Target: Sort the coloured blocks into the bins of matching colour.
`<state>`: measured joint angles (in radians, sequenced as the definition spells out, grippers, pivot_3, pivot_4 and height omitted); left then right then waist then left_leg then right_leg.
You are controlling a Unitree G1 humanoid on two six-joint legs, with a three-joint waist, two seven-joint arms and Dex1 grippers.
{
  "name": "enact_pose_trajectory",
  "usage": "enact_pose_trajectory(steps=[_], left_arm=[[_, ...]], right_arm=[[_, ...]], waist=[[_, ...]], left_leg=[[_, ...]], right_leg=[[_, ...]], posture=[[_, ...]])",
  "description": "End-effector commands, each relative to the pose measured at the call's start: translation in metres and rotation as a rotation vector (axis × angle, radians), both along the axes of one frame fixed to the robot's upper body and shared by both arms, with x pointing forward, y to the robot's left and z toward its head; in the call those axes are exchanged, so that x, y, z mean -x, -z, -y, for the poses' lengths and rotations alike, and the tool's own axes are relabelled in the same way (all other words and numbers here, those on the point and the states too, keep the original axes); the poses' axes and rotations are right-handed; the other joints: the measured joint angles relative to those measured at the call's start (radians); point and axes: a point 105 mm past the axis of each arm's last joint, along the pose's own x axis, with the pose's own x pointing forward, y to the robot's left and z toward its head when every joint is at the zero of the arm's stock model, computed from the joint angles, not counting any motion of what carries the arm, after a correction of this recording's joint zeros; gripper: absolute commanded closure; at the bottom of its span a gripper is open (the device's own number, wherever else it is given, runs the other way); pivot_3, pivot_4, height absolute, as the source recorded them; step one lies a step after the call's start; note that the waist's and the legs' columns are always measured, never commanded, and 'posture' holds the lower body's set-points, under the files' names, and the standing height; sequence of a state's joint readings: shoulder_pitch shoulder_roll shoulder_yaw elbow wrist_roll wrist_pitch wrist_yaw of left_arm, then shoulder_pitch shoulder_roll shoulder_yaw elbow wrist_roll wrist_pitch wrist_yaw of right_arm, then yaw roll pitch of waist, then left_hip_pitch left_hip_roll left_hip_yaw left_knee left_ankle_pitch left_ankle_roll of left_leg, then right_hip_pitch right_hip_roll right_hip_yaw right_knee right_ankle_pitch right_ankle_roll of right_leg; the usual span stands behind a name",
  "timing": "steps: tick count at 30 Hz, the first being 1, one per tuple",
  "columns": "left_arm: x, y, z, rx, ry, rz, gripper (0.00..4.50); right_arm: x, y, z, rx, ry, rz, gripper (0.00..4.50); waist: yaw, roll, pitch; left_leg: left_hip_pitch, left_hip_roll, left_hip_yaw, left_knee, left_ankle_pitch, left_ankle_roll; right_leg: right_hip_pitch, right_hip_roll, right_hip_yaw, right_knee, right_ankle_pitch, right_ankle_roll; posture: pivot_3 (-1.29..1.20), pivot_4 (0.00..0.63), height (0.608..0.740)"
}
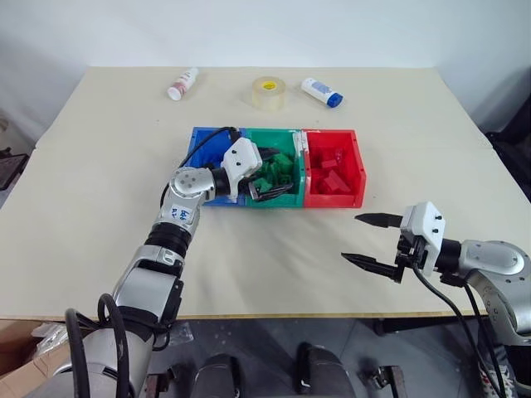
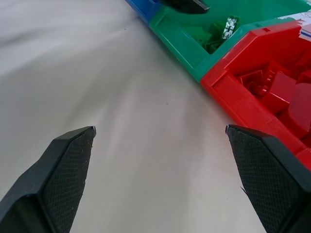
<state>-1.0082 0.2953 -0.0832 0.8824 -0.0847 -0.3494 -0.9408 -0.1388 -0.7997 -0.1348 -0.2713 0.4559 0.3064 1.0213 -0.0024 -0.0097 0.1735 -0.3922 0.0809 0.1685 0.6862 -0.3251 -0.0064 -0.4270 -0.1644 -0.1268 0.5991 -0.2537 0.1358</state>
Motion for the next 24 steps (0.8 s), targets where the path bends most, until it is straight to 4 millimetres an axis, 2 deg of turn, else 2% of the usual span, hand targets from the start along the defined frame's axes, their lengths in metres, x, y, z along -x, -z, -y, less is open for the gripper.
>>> enact_pose_trajectory(steps=[1,3,7,10,15,19,24], left_arm=[[0.013,-0.012,-0.022,0.056,0.063,0.003,0.01],[0.025,-0.012,-0.038,0.082,0.105,-0.018,0.01],[0.041,-0.008,-0.076,0.12,0.07,-0.118,0.01],[0.053,0.004,-0.107,0.108,-0.037,-0.174,0.01],[0.081,0.032,-0.145,0.048,-0.146,-0.315,0.01],[0.09,0.044,-0.16,0.078,-0.209,-0.332,0.01],[0.097,0.044,-0.161,0.136,-0.212,-0.302,0.01]], right_arm=[[0.002,-0.013,0.0,-0.013,-0.012,0.046,0.0],[0.001,-0.013,0.002,-0.011,-0.014,0.043,0.0],[-0.003,-0.012,0.007,0.003,-0.02,0.03,0.0],[-0.009,-0.012,0.013,0.008,-0.02,0.016,0.0],[-0.019,-0.006,0.026,0.029,-0.016,-0.017,0.0],[-0.027,-0.005,0.033,0.038,-0.013,-0.024,0.0],[-0.031,-0.003,0.034,0.042,-0.012,-0.031,0.0]], waist=[[-0.002,0.0,0.0],[-0.004,0.0,0.0],[-0.003,0.0,0.0],[-0.003,0.0,0.0],[-0.001,0.0,0.0],[0.001,0.0,0.0],[-0.002,0.0,0.0]], left_leg=[[0.0,0.0,0.0,0.0,0.0,0.0],[0.001,0.0,0.0,0.0,0.0,0.0],[0.001,0.0,0.0,0.0,0.0,0.0],[0.001,0.0,0.0,0.001,0.0,0.0],[0.001,0.001,0.0,0.001,0.0,0.0],[0.001,0.001,0.0,0.001,0.0,0.0],[0.001,0.001,0.001,0.001,0.0,0.0]], right_leg=[[0.0,0.0,0.0,0.0,0.0,0.0],[0.0,0.0,0.0,0.001,0.0,0.0],[0.0,0.0,0.0,0.002,0.0,0.0],[0.0,0.0,0.001,0.002,0.0,0.0],[0.0,0.0,0.001,0.003,0.0,0.0],[0.0,0.0,0.001,0.003,0.0,0.0],[0.0,0.0,0.001,0.003,0.0,0.0]], posture=[[0.0,0.15,0.74],[0.0,0.15,0.74],[0.0,0.15,0.74],[0.0,0.15,0.74],[0.0,0.15,0.74],[0.0,0.15,0.74],[0.0,0.15,0.74]])
